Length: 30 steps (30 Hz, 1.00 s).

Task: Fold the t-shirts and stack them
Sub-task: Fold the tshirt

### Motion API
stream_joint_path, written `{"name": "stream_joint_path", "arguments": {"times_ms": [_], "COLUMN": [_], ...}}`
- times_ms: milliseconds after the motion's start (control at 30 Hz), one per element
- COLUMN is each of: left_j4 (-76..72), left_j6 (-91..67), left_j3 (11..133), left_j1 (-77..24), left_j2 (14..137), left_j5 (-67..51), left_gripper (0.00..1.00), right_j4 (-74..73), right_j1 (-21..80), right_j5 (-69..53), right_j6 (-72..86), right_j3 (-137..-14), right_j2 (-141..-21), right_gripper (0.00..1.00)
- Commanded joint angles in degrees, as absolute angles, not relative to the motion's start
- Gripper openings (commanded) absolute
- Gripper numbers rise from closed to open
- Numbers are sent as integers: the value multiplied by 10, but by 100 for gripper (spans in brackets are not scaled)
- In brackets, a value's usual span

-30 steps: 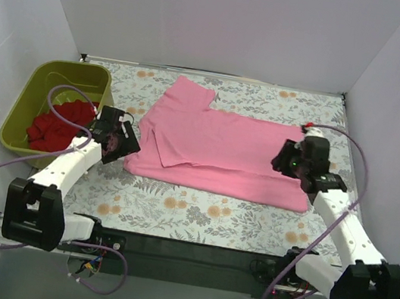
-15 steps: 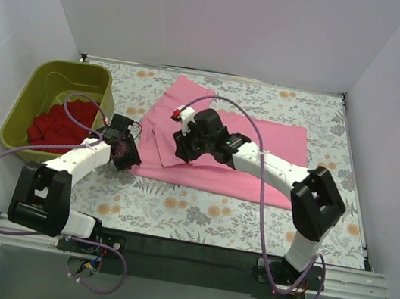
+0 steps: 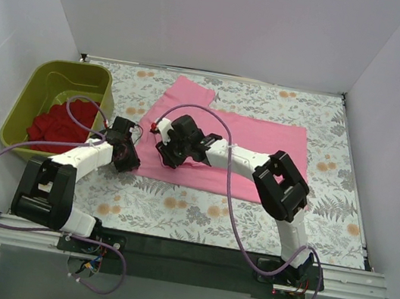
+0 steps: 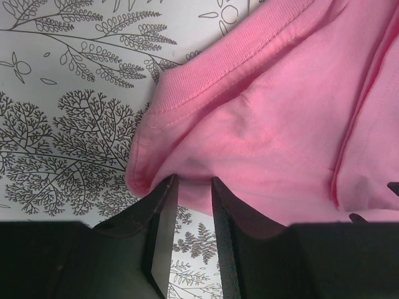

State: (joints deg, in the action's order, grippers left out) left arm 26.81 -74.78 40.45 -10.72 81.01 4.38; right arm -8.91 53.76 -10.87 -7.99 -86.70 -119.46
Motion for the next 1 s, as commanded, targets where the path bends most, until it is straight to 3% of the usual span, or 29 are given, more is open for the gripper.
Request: {"name": "stream_joint_path", "arguments": {"times_ms": [0, 433, 500, 567, 667, 867, 967], "left_j4": [263, 262, 261, 262, 262, 263, 264], "left_j6": [-743, -740, -739, -739, -738, -738, -738], "left_j3": [392, 392, 391, 390, 390, 389, 389], "left_j1": [-107, -107, -107, -107, -107, -107, -107], "left_j2": [807, 806, 805, 804, 804, 805, 806], "left_j5": [69, 67, 67, 67, 67, 65, 64], "left_gripper": [28, 28, 28, 28, 28, 27, 27], "right_j4": [-78, -94, -98, -98, -104, -111, -115], "right_j1": [544, 554, 555, 555, 555, 537, 530], "right_j5": [-124, -106, -92, -81, -71, -68, -82], "right_j6": [-98, -99, -100, -103, -108, -111, -111], "right_j3": [-900, -922, -924, -925, -930, -931, -932], "right_j2": [-1201, -1240, -1242, -1240, -1235, -1219, -1217], "right_gripper": [36, 36, 31, 18, 11, 10, 14]}}
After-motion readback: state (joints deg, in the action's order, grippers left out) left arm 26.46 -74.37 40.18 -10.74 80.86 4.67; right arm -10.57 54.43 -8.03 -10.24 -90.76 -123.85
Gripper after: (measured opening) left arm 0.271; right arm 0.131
